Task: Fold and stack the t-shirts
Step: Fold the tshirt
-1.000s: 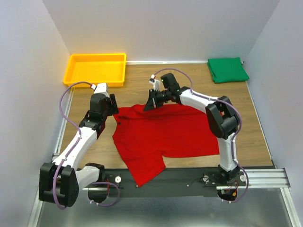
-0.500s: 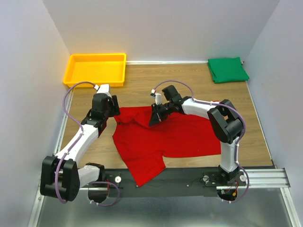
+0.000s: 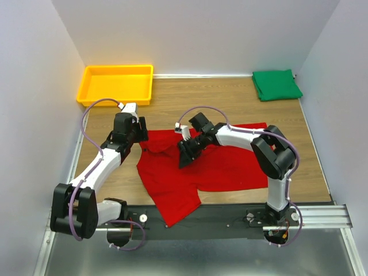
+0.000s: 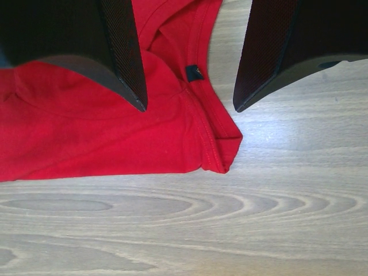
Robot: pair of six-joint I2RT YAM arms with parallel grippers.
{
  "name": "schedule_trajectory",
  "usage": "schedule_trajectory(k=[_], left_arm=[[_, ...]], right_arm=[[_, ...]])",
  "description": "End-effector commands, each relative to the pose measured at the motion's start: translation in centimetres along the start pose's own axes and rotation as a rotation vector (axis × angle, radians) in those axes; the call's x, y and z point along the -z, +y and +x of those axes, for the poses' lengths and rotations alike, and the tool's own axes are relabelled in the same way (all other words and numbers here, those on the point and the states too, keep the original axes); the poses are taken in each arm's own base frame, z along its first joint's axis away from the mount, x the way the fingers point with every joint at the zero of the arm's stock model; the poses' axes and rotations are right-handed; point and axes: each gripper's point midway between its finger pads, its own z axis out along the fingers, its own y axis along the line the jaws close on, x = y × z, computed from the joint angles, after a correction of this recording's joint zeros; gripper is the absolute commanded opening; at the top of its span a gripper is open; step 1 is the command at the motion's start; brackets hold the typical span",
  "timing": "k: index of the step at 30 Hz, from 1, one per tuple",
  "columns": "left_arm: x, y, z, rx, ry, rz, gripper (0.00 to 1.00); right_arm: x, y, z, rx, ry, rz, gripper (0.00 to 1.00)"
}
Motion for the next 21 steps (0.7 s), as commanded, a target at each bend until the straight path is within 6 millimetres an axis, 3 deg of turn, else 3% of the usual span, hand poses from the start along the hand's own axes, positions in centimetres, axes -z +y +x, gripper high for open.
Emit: schedule_trajectory(k=[1, 7, 12, 14, 21], left_arm=[[0.1, -0.7, -1.1, -0.011, -0.022, 0.028, 0.69], [0.3, -0.6, -1.3, -0.013, -0.029, 0.025, 0.69], [0.3, -0.5, -1.2, -0.013, -0.027, 0.021, 0.69], [0.3, -0.5, -1.2, -0.013, -0.027, 0.021, 0.69], [0.3, -0.5, -1.2, -0.013, -0.026, 0.02, 0.69]], right_arm=[[2.6, 0.4, -3.1, 0.079, -0.082, 0.107, 0.54], [4.6, 1.7, -6.9, 0.131, -0.181, 0.149, 0.56], [5.5, 1.7, -8.3, 0.141, -0.227, 0.192, 0.56], [6.1, 1.3, -9.2, 0.138, -0.264, 0.245, 0.56], [8.2, -3.8, -12.0, -0.005, -0.403, 0.545, 0.57]])
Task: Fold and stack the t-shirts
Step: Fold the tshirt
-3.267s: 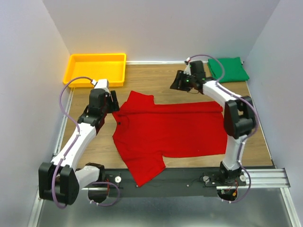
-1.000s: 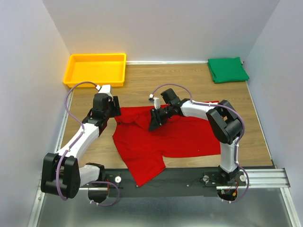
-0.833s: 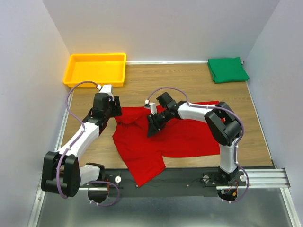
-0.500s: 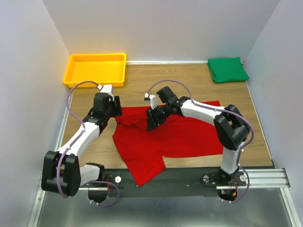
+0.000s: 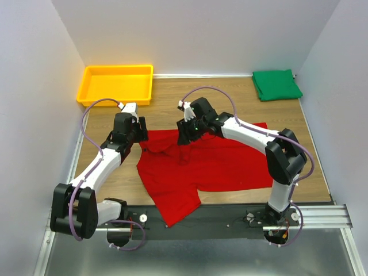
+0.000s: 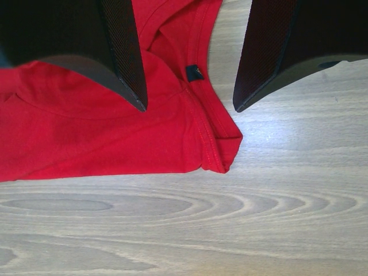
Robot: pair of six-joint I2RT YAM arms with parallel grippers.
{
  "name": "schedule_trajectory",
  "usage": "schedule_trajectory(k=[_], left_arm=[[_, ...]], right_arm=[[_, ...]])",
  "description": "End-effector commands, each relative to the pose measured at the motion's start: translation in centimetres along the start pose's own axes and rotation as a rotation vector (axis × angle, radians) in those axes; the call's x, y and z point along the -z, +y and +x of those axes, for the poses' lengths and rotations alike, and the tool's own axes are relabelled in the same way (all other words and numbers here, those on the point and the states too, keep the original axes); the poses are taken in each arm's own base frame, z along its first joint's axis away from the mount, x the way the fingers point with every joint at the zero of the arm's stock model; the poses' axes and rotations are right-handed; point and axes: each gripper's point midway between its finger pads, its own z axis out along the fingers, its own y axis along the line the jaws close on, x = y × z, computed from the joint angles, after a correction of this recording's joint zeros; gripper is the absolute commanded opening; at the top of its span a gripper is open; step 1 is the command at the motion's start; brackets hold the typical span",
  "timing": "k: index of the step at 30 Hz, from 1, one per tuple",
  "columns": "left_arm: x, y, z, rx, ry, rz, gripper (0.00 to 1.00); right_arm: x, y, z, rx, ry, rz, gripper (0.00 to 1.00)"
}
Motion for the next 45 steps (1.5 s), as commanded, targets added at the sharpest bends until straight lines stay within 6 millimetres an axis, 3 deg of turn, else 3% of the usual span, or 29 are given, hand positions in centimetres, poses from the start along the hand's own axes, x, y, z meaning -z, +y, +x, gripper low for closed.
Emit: schedule_trajectory(k=[1, 4, 8, 12, 15, 17, 24, 26, 28, 31, 35, 41, 45], left_arm=[[0.3, -0.4, -1.2, -0.013, -0.027, 0.017, 0.69], [0.4, -0.4, -1.4, -0.012, -0.032, 0.017, 0.69], [0.3, -0.4, -1.2, -0.013, -0.026, 0.014, 0.69], [0.3, -0.2, -1.2, -0.013, -0.024, 0.001, 0.69], [0.3, 0.2, -1.2, -0.009, -0.025, -0.018, 0.69], [0.3, 0.6, -1.1, -0.008, -0.021, -0.041, 0.69], [0.2, 1.1, -0.8, -0.002, -0.007, -0.073, 0.69], [0.2, 1.0, -0.9, 0.0, -0.009, -0.067, 0.69], [0.2, 0.9, -0.9, -0.003, -0.009, -0.061, 0.69], [0.3, 0.5, -1.0, -0.003, -0.01, -0.04, 0.69], [0.6, -0.4, -0.7, 0.009, -0.011, -0.001, 0.69], [1.3, -3.5, 1.1, 0.028, 0.044, 0.077, 0.67], [1.3, -4.8, 3.6, 0.073, 0.124, 0.08, 0.66]], right_arm=[[0.9, -3.8, -4.0, -0.071, -0.149, 0.244, 0.56], [0.5, -5.5, -4.2, -0.086, -0.164, 0.324, 0.56], [-1.9, -4.8, -3.6, -0.022, -0.105, 0.229, 0.56], [-4.5, -2.1, -1.6, 0.028, -0.022, 0.065, 0.56], [-5.8, 1.5, 0.3, 0.071, 0.037, -0.064, 0.56], [-5.9, 3.9, 2.0, 0.109, 0.076, -0.146, 0.56], [-4.1, 9.0, 6.3, 0.184, 0.151, -0.275, 0.56], [-3.3, 8.9, 7.1, 0.17, 0.156, -0.256, 0.56], [-3.2, 6.9, 7.0, 0.151, 0.138, -0.132, 0.56], [-2.5, 5.0, 6.0, 0.113, 0.093, -0.01, 0.53], [-2.1, 4.2, 4.3, 0.073, 0.045, 0.049, 0.45], [-2.7, 2.3, 4.3, 0.007, 0.032, 0.158, 0.35], [-3.3, 1.7, 4.9, -0.024, 0.051, 0.183, 0.34]])
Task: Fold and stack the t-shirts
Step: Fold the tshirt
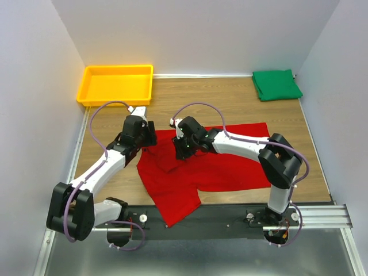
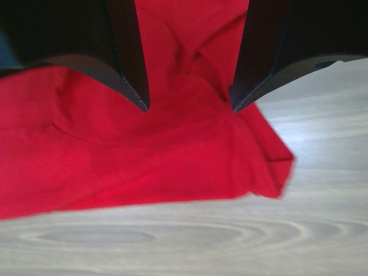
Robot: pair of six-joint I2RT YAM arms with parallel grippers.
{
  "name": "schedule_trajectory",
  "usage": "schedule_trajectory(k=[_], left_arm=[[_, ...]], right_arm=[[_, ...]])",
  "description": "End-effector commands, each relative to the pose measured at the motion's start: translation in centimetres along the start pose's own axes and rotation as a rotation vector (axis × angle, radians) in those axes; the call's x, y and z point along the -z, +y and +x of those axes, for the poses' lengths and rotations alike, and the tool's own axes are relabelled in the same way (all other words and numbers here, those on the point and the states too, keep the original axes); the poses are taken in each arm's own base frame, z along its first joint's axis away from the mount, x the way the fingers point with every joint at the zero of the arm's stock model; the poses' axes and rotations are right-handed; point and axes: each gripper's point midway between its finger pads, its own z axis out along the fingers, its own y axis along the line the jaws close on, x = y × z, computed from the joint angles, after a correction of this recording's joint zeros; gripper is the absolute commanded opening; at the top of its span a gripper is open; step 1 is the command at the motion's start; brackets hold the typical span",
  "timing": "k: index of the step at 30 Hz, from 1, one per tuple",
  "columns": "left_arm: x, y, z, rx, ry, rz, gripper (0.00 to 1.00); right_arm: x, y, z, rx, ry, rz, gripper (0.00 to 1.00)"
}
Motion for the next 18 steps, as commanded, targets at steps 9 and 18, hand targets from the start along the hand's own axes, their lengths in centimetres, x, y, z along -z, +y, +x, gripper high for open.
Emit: schedule_trajectory(k=[9, 18], left_arm=[[-0.4, -1.5, 5.0, 0.098, 0.151, -0.003, 0.63], [0.0, -0.7, 4.1, 0.099, 0.116, -0.045, 0.64]], right_arm=[[-0.9, -5.2, 3.0, -0.108, 0.048, 0.284, 0.33], [2.9, -9.4, 4.2, -0.094, 0.035, 0.497, 0.33]])
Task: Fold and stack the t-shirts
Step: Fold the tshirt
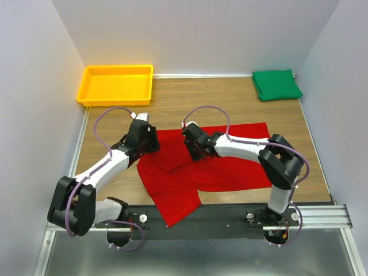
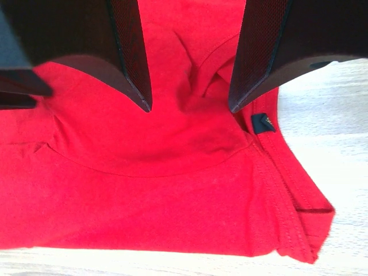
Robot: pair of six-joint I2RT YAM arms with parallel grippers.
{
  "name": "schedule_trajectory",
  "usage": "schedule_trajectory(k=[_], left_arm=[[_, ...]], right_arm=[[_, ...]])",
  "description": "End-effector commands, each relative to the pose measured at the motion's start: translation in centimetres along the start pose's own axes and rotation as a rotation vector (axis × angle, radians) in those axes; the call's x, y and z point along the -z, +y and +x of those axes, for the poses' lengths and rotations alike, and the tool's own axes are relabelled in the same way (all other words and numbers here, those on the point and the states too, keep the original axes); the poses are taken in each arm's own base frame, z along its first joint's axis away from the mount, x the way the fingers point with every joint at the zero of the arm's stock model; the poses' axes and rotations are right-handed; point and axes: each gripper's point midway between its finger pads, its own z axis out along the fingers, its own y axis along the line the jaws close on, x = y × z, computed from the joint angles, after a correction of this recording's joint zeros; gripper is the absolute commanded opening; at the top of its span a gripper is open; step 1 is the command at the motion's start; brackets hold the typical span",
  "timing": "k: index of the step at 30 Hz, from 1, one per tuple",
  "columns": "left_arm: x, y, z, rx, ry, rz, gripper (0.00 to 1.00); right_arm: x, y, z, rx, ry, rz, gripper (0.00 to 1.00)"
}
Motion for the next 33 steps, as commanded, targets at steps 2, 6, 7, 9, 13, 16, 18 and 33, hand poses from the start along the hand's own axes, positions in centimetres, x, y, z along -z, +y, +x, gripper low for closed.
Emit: schedule_trajectory(k=[2, 6, 7, 9, 13, 16, 18, 33], left_arm=[[0.5, 0.5, -0.2, 0.008, -0.017, -0.031, 0.64], [0.9, 0.6, -0.8, 0.014, -0.04, -0.036, 0.64], [1.0, 0.6, -0.8, 0.015, -0.043, -0.038, 0.64], [1.0, 0.8, -0.8, 0.021, -0.048, -0.045, 0.64], [1.2, 1.9, -1.5, 0.036, -0.057, -0.085, 0.64], [1.7, 3.5, -3.0, 0.036, -0.087, -0.118, 0.64], [2.2, 5.4, -4.4, 0.058, -0.124, -0.159, 0.64], [2.4, 9.8, -6.3, 0.079, -0.18, -0.274, 0.64]], right_arm=[[0.9, -3.8, 1.2, -0.003, 0.011, 0.155, 0.33], [1.4, -2.7, 1.1, 0.001, 0.027, 0.088, 0.33], [1.8, -2.2, 0.7, 0.004, 0.02, 0.058, 0.33], [3.2, -0.8, -1.1, -0.001, -0.026, -0.007, 0.33], [5.6, 3.9, -3.2, 0.094, -0.088, -0.151, 0.34], [6.8, 7.9, -3.8, 0.195, -0.126, -0.248, 0.37], [6.9, 9.6, -3.8, 0.242, -0.13, -0.285, 0.38], [1.5, 15.9, -0.3, 0.402, -0.006, -0.388, 0.36]])
